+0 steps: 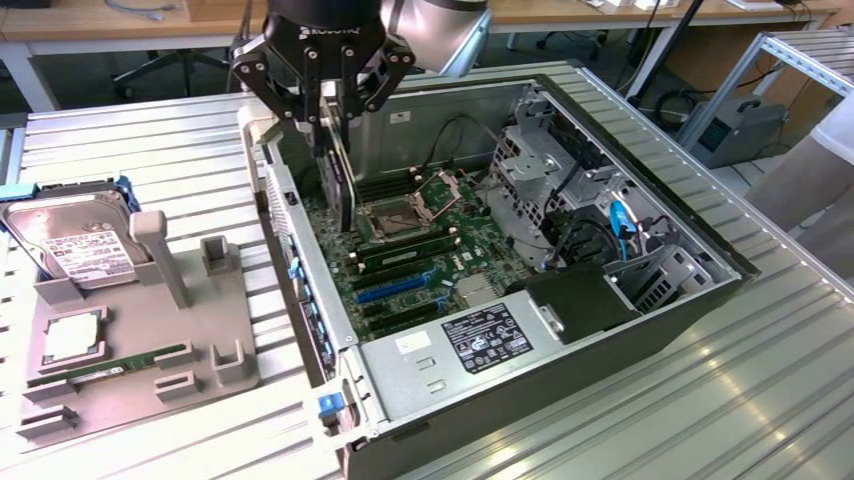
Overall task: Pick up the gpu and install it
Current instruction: 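Pick up the gpu and move the gpu toward the slot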
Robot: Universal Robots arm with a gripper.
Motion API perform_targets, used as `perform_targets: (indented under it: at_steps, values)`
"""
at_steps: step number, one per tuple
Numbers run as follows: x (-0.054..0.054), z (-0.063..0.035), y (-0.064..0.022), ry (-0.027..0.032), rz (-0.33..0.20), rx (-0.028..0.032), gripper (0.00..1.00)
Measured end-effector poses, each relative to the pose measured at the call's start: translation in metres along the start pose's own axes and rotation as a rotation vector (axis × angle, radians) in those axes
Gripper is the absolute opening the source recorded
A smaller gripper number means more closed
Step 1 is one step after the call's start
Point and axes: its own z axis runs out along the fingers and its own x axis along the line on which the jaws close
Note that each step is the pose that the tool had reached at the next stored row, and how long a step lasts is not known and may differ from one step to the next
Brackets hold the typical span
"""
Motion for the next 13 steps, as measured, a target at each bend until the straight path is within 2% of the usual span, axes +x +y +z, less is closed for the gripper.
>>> perform_targets:
  at_steps: [13]
  values:
    - [-0.0082,0.0006,0.0006,0.0,0.0,0.0,0.27]
